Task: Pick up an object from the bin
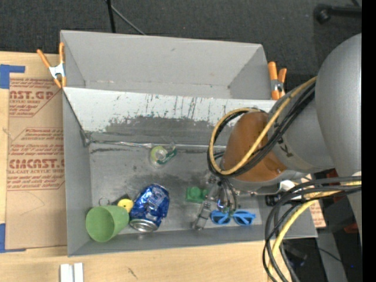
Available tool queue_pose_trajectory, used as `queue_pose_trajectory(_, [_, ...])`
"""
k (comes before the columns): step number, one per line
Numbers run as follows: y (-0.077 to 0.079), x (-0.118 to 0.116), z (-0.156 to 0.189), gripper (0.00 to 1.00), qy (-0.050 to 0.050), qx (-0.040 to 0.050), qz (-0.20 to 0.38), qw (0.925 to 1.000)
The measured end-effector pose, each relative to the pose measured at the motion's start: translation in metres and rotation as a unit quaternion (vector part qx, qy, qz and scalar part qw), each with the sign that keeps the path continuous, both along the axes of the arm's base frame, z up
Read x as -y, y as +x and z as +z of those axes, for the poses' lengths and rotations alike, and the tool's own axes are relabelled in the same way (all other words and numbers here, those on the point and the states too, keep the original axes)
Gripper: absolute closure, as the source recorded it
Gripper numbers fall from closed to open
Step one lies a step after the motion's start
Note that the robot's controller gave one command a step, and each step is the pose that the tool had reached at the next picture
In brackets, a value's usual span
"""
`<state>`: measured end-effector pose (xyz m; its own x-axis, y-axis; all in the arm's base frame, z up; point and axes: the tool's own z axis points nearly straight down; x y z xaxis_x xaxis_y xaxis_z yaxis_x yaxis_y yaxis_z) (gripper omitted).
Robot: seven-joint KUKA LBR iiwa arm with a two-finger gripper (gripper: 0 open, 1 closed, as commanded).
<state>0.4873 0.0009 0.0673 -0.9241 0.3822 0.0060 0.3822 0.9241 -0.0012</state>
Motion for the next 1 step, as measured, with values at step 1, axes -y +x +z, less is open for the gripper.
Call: queue_pose_trajectory(1, [0.0002, 0.0001, 0.0008, 1.00, 0.000, 0.0006, 0.000, 1.0000])
